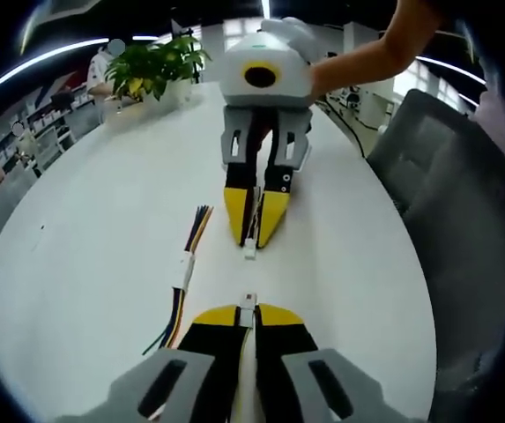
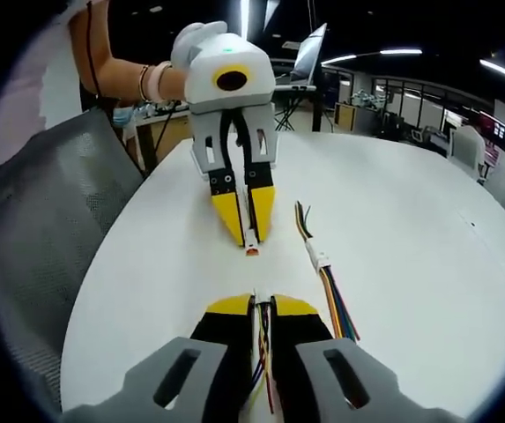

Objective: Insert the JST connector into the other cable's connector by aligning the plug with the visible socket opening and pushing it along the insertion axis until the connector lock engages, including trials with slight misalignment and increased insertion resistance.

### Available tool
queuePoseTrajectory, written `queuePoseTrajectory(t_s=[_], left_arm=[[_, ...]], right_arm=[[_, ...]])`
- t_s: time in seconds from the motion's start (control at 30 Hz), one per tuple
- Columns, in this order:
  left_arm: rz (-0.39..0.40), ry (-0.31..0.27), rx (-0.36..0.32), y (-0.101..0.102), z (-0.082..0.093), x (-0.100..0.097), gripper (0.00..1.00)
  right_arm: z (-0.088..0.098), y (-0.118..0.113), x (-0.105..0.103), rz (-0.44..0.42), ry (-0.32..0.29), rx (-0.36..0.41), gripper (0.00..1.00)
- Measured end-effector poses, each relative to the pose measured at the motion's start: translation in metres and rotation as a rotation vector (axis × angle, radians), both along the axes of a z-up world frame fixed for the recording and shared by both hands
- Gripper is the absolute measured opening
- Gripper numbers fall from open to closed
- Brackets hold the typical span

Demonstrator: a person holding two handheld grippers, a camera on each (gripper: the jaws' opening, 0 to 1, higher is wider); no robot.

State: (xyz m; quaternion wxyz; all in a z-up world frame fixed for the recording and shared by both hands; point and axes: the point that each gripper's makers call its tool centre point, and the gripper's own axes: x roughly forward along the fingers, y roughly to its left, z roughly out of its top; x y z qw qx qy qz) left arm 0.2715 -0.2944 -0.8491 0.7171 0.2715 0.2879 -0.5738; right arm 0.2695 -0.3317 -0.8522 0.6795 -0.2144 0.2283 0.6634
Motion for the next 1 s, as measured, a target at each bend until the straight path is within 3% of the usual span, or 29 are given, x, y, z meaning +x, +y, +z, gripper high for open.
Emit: queuePoseTrajectory(t_s=[0.37,0.57,1.0], left_arm=[[-0.011,-0.021,0.018,0.003,0.007,-0.004,0.0],[0.013,0.007,0.01,0.003,0.015,-0.008,0.0],[0.016,-0.002,-0.003,0.0,0.031,-0.008,0.0]], right_arm=[[0.006,-0.003,-0.004,0.018,-0.009,-0.018,0.03],[0.012,-0.003,-0.004,0.015,-0.021,-0.022,0.03],[0.019,-0.003,-0.007,0.016,-0.031,-0.033,0.03]])
